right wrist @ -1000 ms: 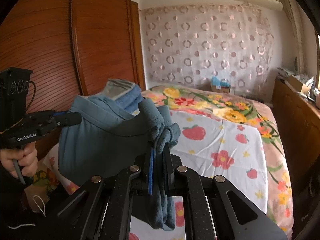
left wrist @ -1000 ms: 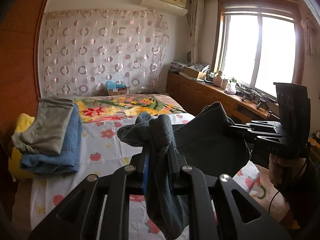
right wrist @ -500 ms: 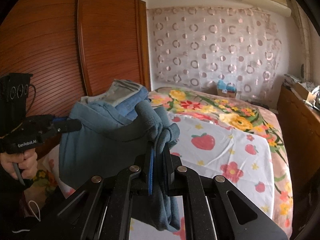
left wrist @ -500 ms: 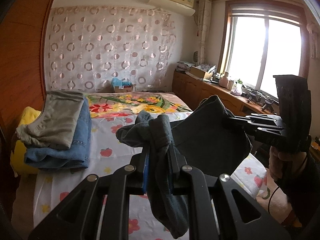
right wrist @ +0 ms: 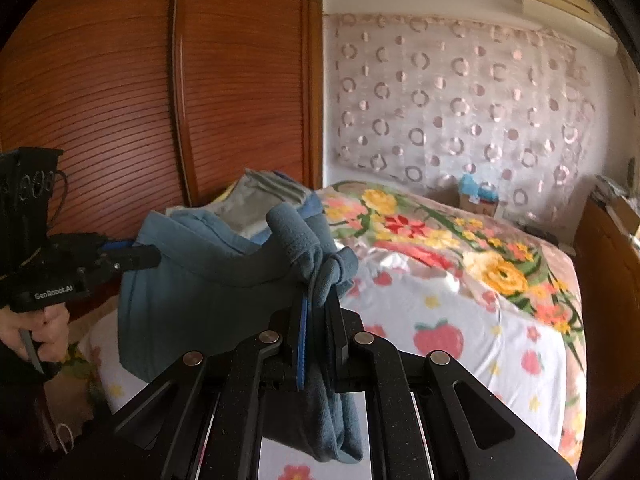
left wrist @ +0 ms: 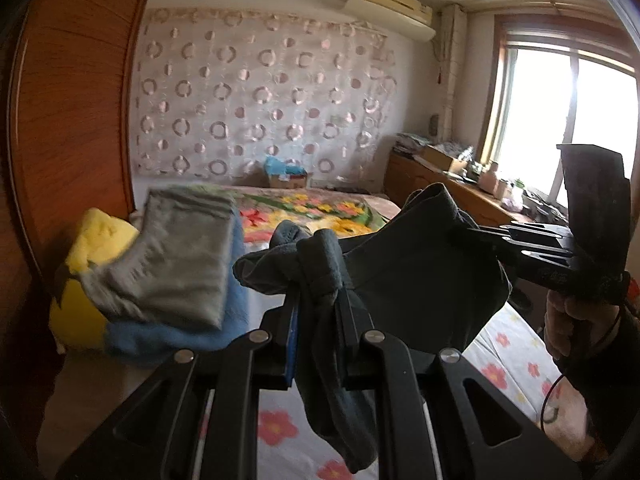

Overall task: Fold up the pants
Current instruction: 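Carry the folded shorts onto the stack of folded jeans with both grippers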

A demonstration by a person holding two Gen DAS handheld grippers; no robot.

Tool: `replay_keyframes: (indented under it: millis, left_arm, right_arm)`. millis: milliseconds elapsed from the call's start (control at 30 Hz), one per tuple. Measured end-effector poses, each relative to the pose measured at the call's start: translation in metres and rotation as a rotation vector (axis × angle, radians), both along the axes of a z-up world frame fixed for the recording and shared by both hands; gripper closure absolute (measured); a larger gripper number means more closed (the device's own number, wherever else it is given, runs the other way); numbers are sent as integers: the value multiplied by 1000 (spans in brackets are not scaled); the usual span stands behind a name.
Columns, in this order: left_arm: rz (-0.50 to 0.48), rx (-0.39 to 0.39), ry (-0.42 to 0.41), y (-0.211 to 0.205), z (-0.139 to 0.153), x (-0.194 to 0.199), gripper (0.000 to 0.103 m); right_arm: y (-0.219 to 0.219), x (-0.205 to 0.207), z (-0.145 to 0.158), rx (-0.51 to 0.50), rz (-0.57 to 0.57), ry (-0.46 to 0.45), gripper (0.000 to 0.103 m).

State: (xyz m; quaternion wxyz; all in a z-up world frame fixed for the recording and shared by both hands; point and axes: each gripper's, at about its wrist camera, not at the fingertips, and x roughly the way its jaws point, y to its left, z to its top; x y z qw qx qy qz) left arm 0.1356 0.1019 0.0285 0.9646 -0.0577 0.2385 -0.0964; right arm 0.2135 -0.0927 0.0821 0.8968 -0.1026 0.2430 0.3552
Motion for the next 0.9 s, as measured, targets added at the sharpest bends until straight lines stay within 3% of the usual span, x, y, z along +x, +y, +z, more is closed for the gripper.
replay_keyframes:
  millis: [233,500,767,900]
  left_arm:
    - [53,20,-30,32,21,26,91]
    - [140,24,-45,68,21,54,91]
    - [249,19,-50,92,-2,62,91]
    - [308,11,-15,99,-22,70,91]
  right_arm:
    - [36,48,25,29,45,-36,98]
    - [84,103,28,41,113,-72,98]
    - [148,148,17,3,201,-116,98]
    - [188,166,5,-24,232,-89,98]
